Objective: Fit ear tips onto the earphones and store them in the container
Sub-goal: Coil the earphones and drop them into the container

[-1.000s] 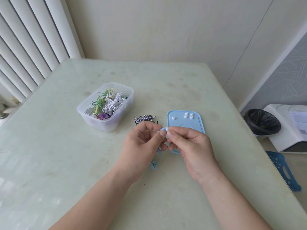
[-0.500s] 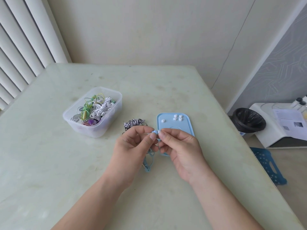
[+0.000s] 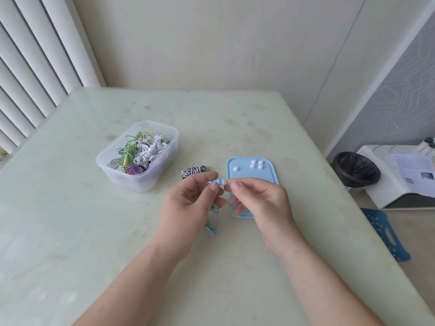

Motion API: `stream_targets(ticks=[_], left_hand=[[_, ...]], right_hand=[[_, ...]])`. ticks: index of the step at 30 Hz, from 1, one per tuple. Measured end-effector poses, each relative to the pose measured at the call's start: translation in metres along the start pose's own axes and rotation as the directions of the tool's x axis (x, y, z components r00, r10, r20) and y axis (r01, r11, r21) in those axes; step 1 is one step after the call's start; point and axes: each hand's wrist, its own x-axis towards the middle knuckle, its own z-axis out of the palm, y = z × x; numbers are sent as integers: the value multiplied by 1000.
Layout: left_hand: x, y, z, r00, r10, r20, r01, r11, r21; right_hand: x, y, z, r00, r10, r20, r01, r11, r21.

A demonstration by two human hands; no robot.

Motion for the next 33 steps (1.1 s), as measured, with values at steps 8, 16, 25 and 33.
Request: stream_targets(ticks=[8, 16, 25, 33], left_hand=[[1, 1, -4, 1000, -26, -3, 26, 999, 41], [3, 1, -6, 999, -53, -13, 53, 999, -11], [0, 5, -4, 1000, -12, 4, 12, 999, -47], [0, 4, -4, 999, 42, 29, -43, 998, 44]], right_hand=[[86, -3, -11, 996, -90, 13, 71, 679, -730], [100, 6, -12, 991, -120, 59, 119, 591, -798], [22, -5, -1, 999, 41, 27, -41, 999, 2], [14, 1, -1, 989, 90, 119, -121, 948, 293]])
